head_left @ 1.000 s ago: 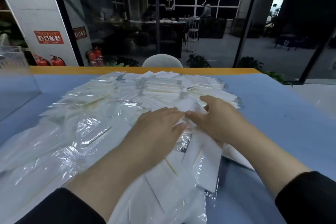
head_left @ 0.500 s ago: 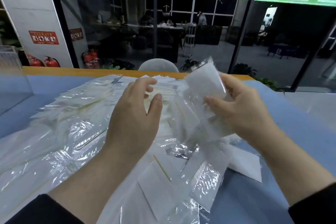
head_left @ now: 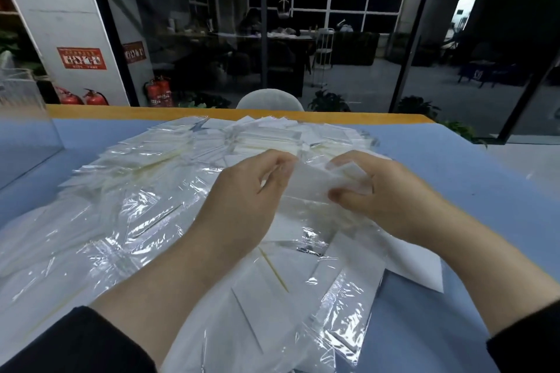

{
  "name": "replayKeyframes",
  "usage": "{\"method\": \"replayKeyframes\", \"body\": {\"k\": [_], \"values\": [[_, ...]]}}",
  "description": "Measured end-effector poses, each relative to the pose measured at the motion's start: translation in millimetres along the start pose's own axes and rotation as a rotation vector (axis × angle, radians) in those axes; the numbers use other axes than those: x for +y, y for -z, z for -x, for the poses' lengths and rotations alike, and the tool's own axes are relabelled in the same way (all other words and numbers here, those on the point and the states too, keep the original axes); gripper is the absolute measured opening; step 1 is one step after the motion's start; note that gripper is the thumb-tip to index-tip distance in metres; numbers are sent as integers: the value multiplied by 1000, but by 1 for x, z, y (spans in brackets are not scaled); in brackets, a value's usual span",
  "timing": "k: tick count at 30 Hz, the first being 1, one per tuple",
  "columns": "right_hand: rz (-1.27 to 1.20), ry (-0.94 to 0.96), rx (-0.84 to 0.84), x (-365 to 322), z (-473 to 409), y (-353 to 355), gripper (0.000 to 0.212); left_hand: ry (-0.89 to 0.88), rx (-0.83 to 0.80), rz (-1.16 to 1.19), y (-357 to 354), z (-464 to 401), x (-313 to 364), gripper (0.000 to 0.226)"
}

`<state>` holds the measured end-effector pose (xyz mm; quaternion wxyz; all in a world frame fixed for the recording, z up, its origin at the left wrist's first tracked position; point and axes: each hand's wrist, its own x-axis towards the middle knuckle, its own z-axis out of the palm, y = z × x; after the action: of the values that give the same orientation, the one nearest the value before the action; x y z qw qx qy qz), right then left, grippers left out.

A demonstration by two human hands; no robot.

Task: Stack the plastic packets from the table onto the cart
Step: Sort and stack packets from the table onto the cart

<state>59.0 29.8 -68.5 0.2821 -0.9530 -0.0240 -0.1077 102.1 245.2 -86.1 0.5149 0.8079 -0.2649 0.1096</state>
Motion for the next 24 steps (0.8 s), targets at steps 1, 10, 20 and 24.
{"method": "replayKeyframes", "body": {"k": [1, 10, 20, 24], "values": [[-9, 13, 6, 1, 0, 2, 22, -3, 1, 4, 1, 1, 2, 29], [-23, 55, -17, -12, 0, -8, 41, 6, 8, 8, -3, 2, 1, 25], [-135, 121, -37, -16, 0, -23, 33, 71, 130, 117, -5, 0, 6, 20], [-188, 112, 48, -7, 1, -16, 28, 94, 86, 147, 1, -2, 5, 8]]}}
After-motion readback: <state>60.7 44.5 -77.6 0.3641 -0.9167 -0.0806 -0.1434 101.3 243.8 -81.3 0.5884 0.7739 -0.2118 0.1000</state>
